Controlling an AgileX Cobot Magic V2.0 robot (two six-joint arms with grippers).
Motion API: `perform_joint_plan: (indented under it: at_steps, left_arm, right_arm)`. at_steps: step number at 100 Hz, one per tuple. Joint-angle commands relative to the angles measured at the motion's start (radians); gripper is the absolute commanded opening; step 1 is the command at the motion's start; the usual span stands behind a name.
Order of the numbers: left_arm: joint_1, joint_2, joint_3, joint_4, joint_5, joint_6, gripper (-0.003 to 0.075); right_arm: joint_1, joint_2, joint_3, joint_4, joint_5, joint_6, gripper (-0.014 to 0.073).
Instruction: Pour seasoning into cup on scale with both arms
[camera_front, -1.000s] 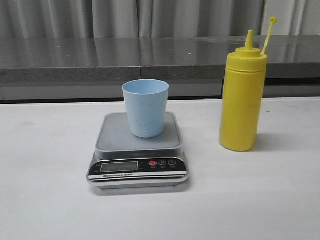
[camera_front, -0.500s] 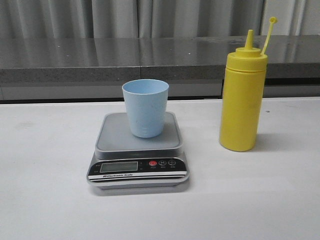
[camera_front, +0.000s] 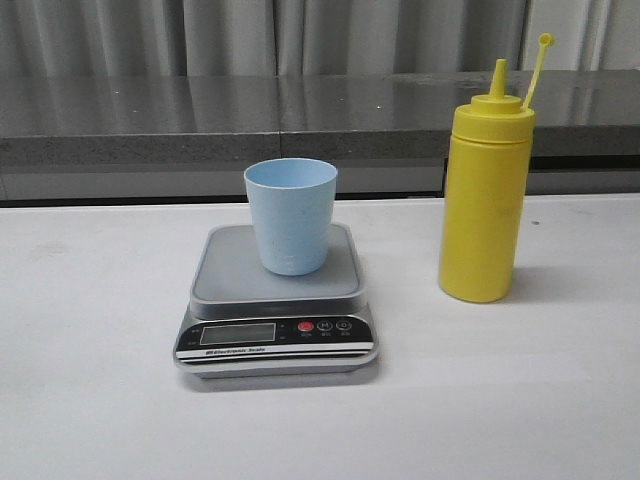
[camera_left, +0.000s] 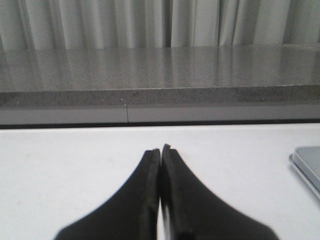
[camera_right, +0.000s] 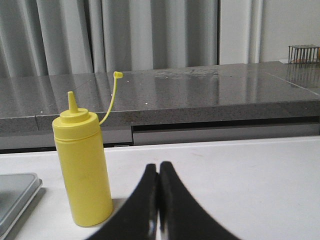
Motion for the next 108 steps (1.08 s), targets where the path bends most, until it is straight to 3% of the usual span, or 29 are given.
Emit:
perform_joint_plan:
  at_steps: [1, 108]
  left_arm:
    - [0.002, -0.034, 0.04, 0.002, -0.106, -0.005, -0.002]
    - [0.001, -0.032, 0.038, 0.0, -0.091, -0.005, -0.002]
  right_arm:
    - [-0.006, -0.023, -0.016, 0.002, -0.079, -0.008, -0.0068]
    - [-0.006, -0.023, -0.016, 0.002, -0.079, -0.008, -0.0068]
